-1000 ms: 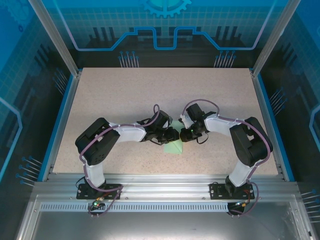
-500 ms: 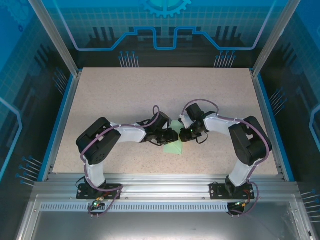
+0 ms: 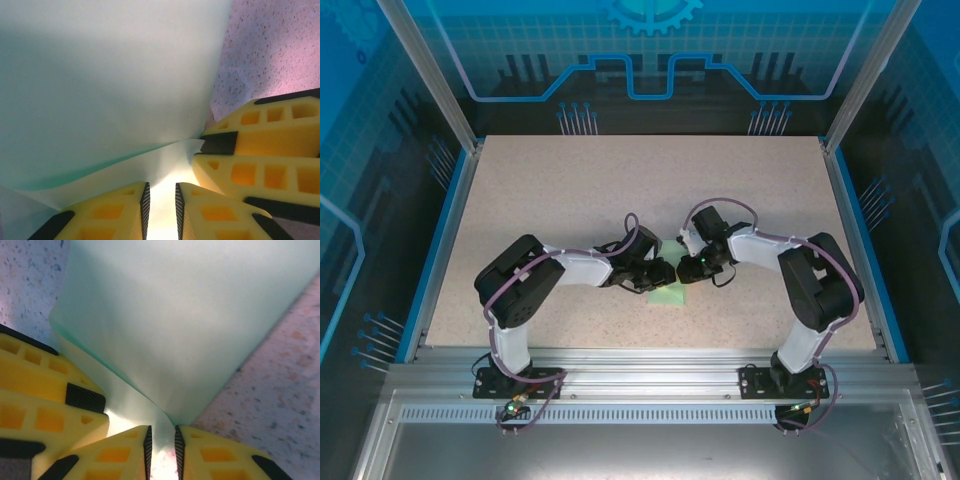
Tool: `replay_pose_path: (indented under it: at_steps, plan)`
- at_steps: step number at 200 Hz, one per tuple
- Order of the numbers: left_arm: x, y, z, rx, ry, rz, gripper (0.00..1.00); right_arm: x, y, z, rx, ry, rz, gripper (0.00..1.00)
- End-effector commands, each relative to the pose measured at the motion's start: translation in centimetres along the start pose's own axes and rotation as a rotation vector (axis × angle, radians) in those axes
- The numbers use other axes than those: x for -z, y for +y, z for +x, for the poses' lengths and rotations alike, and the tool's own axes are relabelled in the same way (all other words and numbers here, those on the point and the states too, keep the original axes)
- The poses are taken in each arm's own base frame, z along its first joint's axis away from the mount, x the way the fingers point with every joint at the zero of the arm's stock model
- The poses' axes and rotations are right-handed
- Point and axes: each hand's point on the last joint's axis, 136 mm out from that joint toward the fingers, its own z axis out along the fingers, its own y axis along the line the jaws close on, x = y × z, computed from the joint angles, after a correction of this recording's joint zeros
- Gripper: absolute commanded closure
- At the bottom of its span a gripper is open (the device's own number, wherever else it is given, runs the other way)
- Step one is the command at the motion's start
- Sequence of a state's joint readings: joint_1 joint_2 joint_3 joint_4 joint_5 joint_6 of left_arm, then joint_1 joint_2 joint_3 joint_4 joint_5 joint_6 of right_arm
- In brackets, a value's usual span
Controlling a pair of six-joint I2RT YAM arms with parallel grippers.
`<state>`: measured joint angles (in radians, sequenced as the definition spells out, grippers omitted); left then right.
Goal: Fold a paper plane with a square sheet of paper (pick it up from the middle)
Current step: Fold the triangle a second time at the center of the table.
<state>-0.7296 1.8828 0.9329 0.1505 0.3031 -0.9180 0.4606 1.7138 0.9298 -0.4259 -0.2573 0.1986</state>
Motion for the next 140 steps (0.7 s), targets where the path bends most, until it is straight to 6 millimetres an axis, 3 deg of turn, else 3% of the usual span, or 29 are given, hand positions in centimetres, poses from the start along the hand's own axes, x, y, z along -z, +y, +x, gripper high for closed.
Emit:
replay_pose_path:
  at_steps: [1,24,45,77,140]
  plan:
    - [-0.7,1.5,0.4,0.015,0.004,-0.033,0.76,3.5,1.0,-0.6,-0.051,-0.105,-0.032,0.7]
    - [-0.8,1.5,0.4,0.018,0.002,-0.031,0.76,5.2,2.9,0.8,-0.081,-0.151,-0.13,0.71]
    - [-0.7,1.4,0.4,0.018,0.005,-0.027,0.76,5.5,4.7,2.1,-0.113,-0.141,-0.239,0.8]
    - [-0.5,1.2,0.4,0.015,0.004,-0.025,0.76,3.7,6.4,3.6,-0.122,-0.063,-0.28,0.88]
    - [-0.5,1.2,0.5,0.015,0.01,-0.023,0.76,0.9,6.2,3.1,-0.181,0.001,-0.262,0.89]
